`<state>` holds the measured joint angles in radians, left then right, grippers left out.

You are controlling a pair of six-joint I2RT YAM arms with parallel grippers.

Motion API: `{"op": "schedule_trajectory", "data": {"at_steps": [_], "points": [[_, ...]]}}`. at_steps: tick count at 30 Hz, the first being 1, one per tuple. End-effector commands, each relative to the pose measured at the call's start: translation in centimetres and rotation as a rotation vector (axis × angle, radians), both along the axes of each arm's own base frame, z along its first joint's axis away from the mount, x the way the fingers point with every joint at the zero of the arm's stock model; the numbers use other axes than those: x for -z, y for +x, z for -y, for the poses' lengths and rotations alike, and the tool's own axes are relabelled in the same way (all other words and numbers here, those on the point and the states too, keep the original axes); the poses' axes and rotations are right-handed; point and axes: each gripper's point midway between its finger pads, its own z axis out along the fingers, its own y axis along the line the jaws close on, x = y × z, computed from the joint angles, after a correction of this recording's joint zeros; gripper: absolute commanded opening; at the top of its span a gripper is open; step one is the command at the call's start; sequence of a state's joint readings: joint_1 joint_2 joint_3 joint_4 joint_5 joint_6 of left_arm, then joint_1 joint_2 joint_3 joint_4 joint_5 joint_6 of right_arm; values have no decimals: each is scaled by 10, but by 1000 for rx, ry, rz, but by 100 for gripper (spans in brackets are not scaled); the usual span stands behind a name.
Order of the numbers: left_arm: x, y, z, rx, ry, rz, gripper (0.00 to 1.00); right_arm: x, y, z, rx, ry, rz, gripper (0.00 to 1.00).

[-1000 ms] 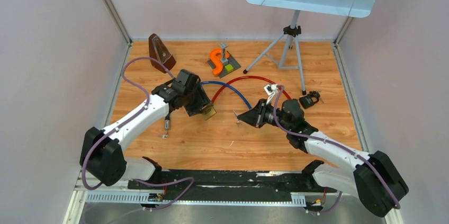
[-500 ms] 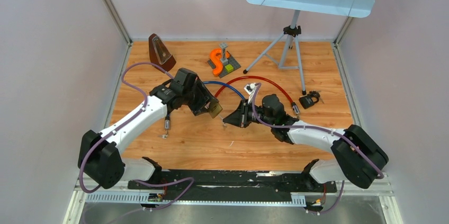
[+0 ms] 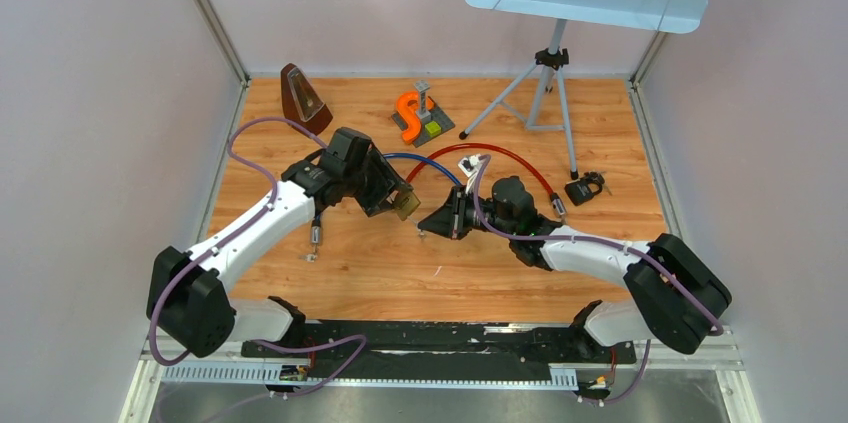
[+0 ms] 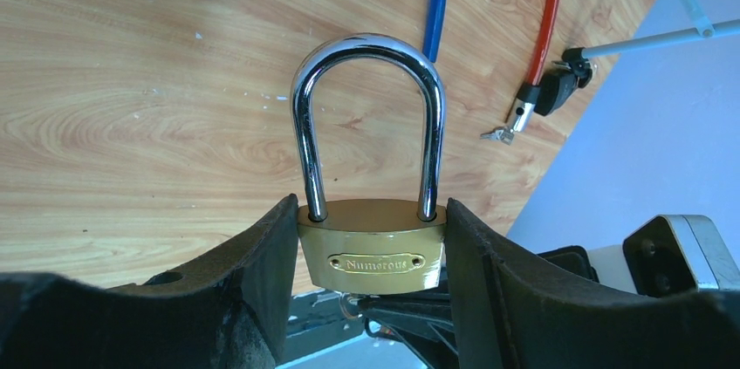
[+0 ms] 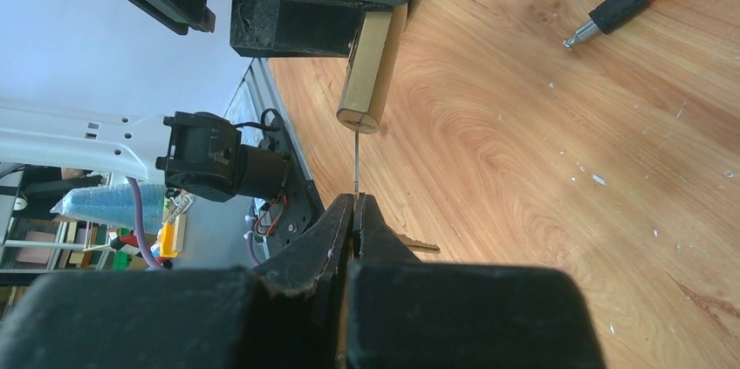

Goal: Unlock with the key

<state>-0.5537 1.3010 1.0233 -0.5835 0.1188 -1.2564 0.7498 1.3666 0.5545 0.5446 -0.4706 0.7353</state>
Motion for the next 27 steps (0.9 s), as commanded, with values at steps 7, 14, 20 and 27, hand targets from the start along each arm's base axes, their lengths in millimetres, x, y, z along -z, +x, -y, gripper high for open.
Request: {"op": "schedule_trajectory", "data": {"at_steps": [7,14,20,27], "points": [[-35,11,-1,-57,-59,102,0,-28,7,-1,41,55,83,0],[-31,10,-1,-50,-48,95,0,-32,9,-1,60,51,119,0],[-33,10,1,-42,-60,95,0,-29,10,-2,61,42,112,0],[-36,10,-1,-55,-61,104,0,-24,12,-1,73,19,107,0]]}}
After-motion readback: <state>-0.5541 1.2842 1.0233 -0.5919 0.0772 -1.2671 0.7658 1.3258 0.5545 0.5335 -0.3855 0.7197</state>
